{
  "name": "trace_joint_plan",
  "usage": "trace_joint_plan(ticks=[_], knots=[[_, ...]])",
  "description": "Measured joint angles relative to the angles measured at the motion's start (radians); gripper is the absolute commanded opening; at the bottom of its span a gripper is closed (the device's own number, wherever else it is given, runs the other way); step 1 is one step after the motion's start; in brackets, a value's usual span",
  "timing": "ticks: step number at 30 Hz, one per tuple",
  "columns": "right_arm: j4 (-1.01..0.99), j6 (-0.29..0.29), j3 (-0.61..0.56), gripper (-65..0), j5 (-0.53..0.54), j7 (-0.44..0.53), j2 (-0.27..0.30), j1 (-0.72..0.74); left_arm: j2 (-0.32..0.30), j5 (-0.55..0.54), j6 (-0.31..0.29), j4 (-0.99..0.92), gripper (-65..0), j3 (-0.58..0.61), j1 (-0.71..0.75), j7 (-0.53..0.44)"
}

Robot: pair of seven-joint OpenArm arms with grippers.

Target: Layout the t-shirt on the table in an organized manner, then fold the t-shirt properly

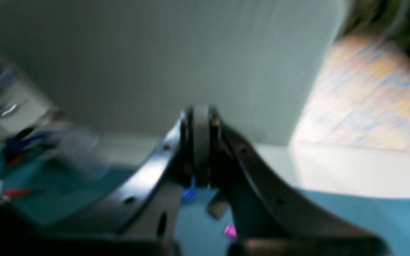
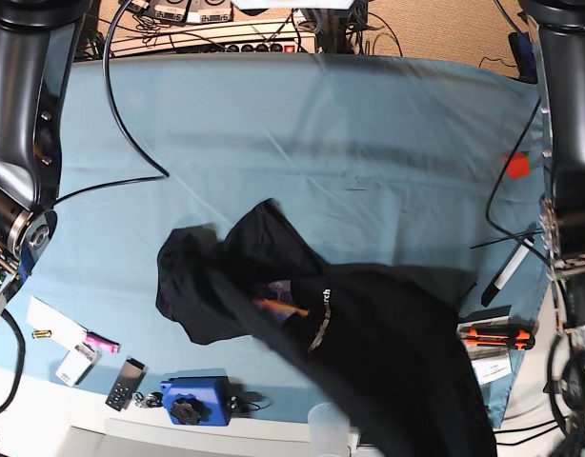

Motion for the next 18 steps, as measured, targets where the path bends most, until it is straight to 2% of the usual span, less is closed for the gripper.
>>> trace_joint_plan(ticks=[2,4,6,9,13,16,18], knots=[[0.012,0.004,0.000,-65.0,0.077,-0.044,0.002,-0.031,-0.001,-0.017,0.000,0.000,-65.0,0.003,0.027,0.011],[0.010,0.011,0.000,-65.0,0.116,-0.141,-0.003,-0.090,-0.005,-0.013,0.001,-0.002,-65.0,0.002,0.052,0.023],[0.001,0.043,-0.003,-65.0,0.159,-0.267,-0.007,-0.168,-0.004,-0.014,0.005,-0.004,-65.0,0.002,0.074,0.045],[-0.005,0.044,-0.003,-63.8,0.229,-0.450,-0.008,-0.256,0.002,-0.067,0.003,-0.003,-65.0,0.003,0.103,0.109],[0.007,0.068,-0.002,-49.8,0.262,-0.412,-0.006,-0.360,-0.002,-0.100,0.002,0.003,-65.0,0.002,0.162,0.157],[0.003,0.067,-0.004,-47.6,0.251,-0.416,-0.015,-0.484,-0.003,-0.100,0.002,0.018,-65.0,0.003,0.225,0.192],[-0.003,0.060,-0.004,-47.7,0.194,-0.305,-0.031,-0.566,-0.004,-0.101,-0.011,0.039,-65.0,0.003,0.264,0.196]])
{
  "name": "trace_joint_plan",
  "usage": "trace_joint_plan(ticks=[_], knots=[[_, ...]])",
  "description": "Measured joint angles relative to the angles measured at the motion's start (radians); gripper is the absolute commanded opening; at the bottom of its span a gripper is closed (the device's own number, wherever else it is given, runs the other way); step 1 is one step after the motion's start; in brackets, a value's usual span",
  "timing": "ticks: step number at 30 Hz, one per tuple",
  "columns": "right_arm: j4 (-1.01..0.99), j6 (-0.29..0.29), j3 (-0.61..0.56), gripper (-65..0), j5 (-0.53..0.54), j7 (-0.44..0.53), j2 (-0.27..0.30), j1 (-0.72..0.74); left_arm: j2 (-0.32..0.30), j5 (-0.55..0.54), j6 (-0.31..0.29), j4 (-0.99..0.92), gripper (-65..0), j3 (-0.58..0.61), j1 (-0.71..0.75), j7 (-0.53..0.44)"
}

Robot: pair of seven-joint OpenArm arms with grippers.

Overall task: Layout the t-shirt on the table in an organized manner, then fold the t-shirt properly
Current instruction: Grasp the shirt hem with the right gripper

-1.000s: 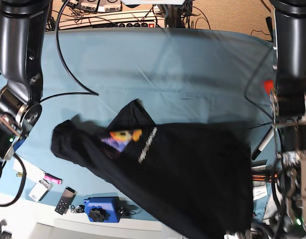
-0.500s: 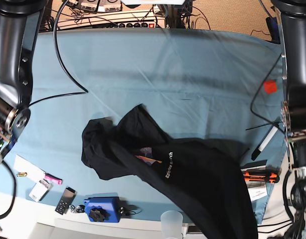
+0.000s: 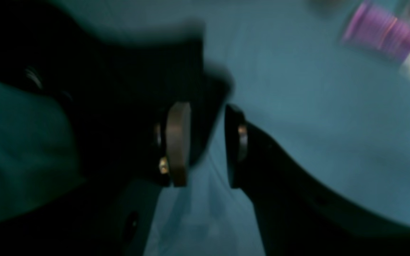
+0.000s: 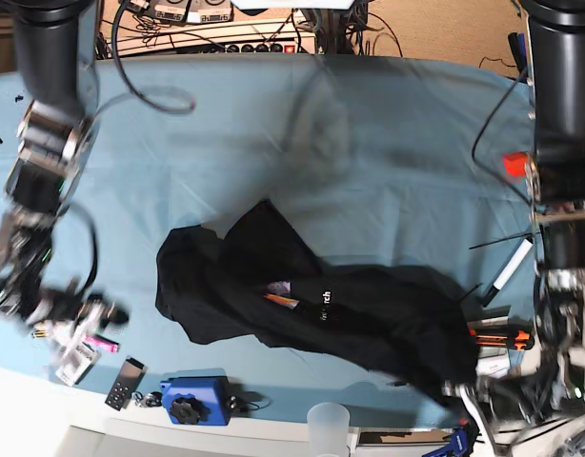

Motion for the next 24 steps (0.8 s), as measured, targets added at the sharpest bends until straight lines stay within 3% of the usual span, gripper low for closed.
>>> trace_joint_plan(ticks=[2,4,7,11,13,19,20,24], knots=[[-0.001,-0.002,0.001,-47.7,-0.067,0.129,-0.024,-0.057,-0.013,-0.023,-0.011,0.023,-65.0,0.001,0.030,0.010],[0.000,-0.003,0.002,-47.7,-0.124,0.188,-0.056,-0.085,-0.048,-0.043,-0.031,0.038,-65.0,0.002,0.050,0.014],[0.002,-0.032,0.002,-47.7,-0.228,0.227,-0.124,-0.107,-0.122,-0.063,-0.037,0.039,-65.0,0.002,0.061,0.019],[0.002,-0.156,0.001,-47.7,-0.352,0.262,-0.199,-0.112,-0.196,-0.067,-0.037,0.039,-65.0,0.001,0.063,0.020],[0.002,-0.183,0.002,-47.7,-0.386,0.272,-0.213,-0.111,-0.219,-0.070,-0.037,0.039,-65.0,0.001,0.063,0.020],[0.002,-0.182,0.002,-47.8,-0.410,0.317,-0.230,-0.149,-0.244,-0.093,-0.059,0.039,-65.0,0.001,0.061,0.020],[0.002,-0.182,0.002,-48.9,-0.410,0.316,-0.230,-0.154,-0.241,-0.094,-0.059,0.039,-65.0,0.001,0.061,0.020],[0.002,-0.183,0.002,-65.0,-0.407,0.288,-0.238,-0.155,-0.236,-0.097,-0.059,0.039,-65.0,0.002,0.061,0.020]])
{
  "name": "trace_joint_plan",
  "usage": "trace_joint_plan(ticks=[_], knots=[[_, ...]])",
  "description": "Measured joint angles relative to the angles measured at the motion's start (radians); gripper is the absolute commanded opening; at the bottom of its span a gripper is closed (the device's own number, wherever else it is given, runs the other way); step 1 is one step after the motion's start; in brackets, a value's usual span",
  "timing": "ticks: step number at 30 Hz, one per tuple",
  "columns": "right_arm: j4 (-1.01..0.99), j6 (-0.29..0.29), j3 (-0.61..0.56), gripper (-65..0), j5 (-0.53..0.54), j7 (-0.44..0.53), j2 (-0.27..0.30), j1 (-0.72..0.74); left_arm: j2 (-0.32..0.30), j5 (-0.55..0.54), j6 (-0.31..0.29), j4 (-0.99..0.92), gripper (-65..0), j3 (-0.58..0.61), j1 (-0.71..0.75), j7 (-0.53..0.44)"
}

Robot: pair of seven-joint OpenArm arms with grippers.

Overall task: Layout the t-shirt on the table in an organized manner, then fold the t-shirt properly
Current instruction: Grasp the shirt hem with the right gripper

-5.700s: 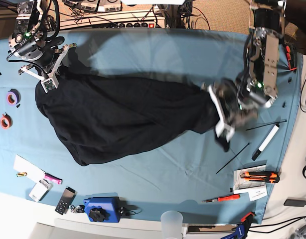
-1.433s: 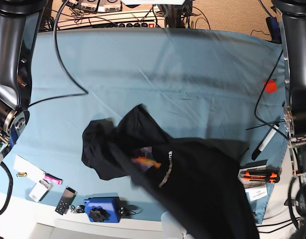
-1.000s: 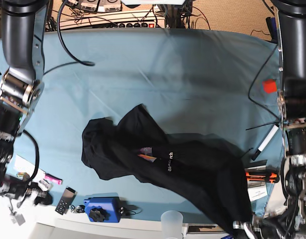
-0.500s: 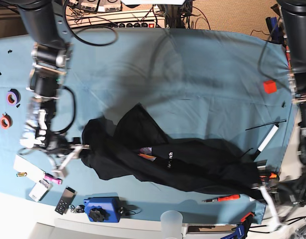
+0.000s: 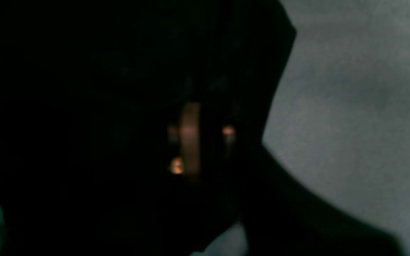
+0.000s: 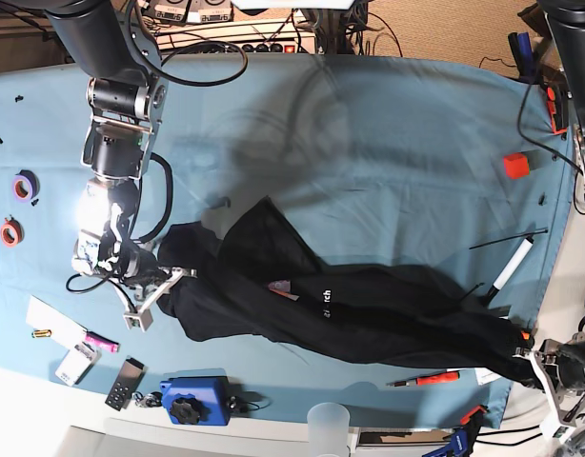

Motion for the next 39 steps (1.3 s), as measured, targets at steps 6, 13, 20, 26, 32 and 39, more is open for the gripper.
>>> trace_joint_plan(ticks=[6,13,20,26,32,39], knots=[[0.046,0.000,0.000,-65.0,-0.001,-0.084,0.000,-0.005,-0.001,0.000,0.000,0.000,-65.0,0.000,0.000,-0.006],[0.430,0.000,0.001,-65.0,0.015,-0.230,0.002,-0.110,-0.001,-0.003,0.000,0.003,-65.0,0.000,0.000,-0.018],[0.767,0.003,0.002,-65.0,0.002,-0.189,0.002,-0.374,-0.001,-0.003,0.000,0.003,-65.0,0.000,0.000,-0.018],[0.800,0.005,0.006,-55.3,-0.091,-0.010,0.001,-0.404,-0.001,-0.003,0.000,0.002,-65.0,0.000,0.000,-0.019],[0.798,-0.059,0.006,-40.1,-0.090,-0.010,0.000,-0.407,-0.001,-0.007,0.000,0.002,-65.0,0.000,0.000,-0.019],[0.489,-0.126,0.006,-40.1,-0.074,0.029,0.000,-0.257,0.032,-0.016,-0.001,0.002,-65.0,0.000,0.014,-0.029]])
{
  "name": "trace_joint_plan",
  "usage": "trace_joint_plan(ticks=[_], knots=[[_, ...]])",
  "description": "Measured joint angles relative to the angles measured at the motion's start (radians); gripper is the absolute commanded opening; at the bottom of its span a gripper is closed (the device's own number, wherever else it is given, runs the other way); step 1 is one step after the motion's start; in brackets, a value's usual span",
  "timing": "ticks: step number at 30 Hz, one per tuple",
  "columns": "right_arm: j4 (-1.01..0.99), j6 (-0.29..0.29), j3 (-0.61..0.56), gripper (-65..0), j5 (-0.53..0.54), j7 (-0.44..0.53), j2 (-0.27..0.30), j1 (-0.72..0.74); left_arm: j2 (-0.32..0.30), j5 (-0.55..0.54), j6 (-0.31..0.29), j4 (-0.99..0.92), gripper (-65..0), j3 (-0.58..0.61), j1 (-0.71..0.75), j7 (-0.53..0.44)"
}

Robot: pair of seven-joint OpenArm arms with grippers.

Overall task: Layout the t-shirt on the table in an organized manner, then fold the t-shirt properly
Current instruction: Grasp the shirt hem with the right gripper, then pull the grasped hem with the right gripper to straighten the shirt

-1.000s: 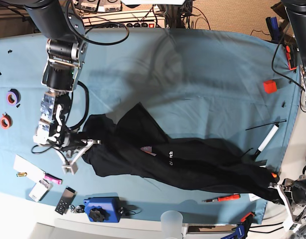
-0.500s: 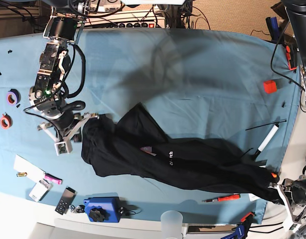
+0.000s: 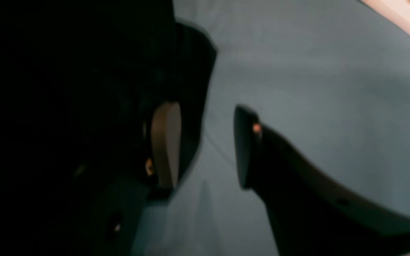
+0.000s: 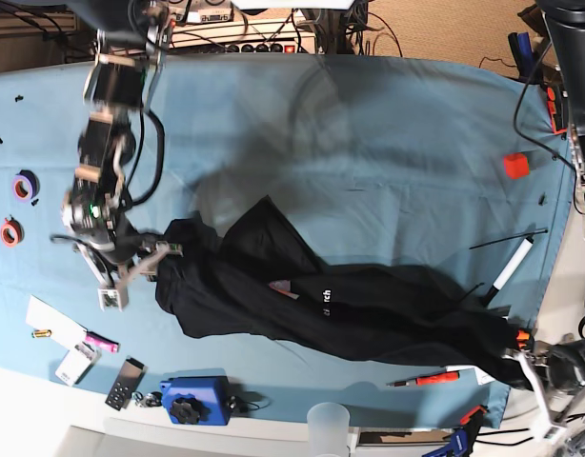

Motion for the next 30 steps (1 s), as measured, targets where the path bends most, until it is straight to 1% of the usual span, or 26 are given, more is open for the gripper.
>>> trace_joint_plan(ticks=[3,6,8,10,11,12,13,16,17,19,21,25,26,27,30], knots=[[-0.192,0.024,0.000,-40.1,-0.007,0.013,-0.005,0.093,0.020,0.002,-0.006,-0.002,-65.0,0.000,0.005,0.005],[-0.319,0.101,0.002,-40.1,0.017,0.014,-0.022,0.156,0.030,-0.001,-0.006,0.000,-65.0,0.000,0.003,0.002],[-0.352,0.135,0.001,-40.1,0.055,0.014,-0.039,0.167,0.030,-0.001,-0.006,0.000,-65.0,0.000,0.002,0.002],[-0.363,0.135,0.000,-40.1,0.062,0.011,-0.056,0.165,0.030,0.002,-0.006,0.000,-65.0,0.000,0.003,0.003],[-0.365,0.135,0.000,-40.2,0.063,-0.008,-0.061,0.164,0.029,0.002,-0.006,0.000,-65.0,0.000,0.003,0.003],[-0.365,0.135,0.000,-41.7,0.063,-0.019,-0.065,0.163,0.029,0.002,-0.006,0.000,-65.0,0.000,0.003,0.003],[-0.365,0.135,0.000,-46.0,0.064,-0.030,-0.068,0.163,0.030,0.002,-0.006,0.000,-65.0,0.000,0.003,0.003],[-0.363,0.135,0.002,-64.5,0.116,-0.102,-0.069,0.161,0.030,0.000,-0.006,0.000,-65.0,0.000,0.003,0.003],[-0.360,0.135,0.002,-65.0,0.116,-0.120,-0.069,0.161,0.030,0.000,-0.006,0.000,-65.0,0.000,0.003,0.003],[-0.341,0.135,0.002,-65.0,0.113,-0.159,-0.068,0.159,0.030,0.002,-0.006,0.000,-65.0,0.000,0.003,0.003],[-0.303,0.135,0.000,-65.0,0.111,-0.168,-0.060,0.143,0.030,0.002,-0.006,0.000,-65.0,0.000,0.003,0.004],[-0.124,0.134,0.002,-65.0,0.097,-0.237,-0.016,0.075,0.028,0.002,-0.006,0.000,-65.0,0.000,0.004,0.005],[-0.067,0.142,0.002,-65.0,0.097,-0.253,-0.006,0.054,0.029,0.002,-0.006,0.000,-65.0,0.000,0.003,0.005],[-0.006,0.143,0.001,-65.0,0.108,-0.266,0.004,0.029,0.029,0.002,-0.006,0.000,-65.0,0.000,0.003,0.004],[0.163,0.146,-0.001,-65.0,0.192,-0.328,0.041,-0.071,0.029,0.001,-0.006,0.000,-65.0,0.000,0.003,0.005]])
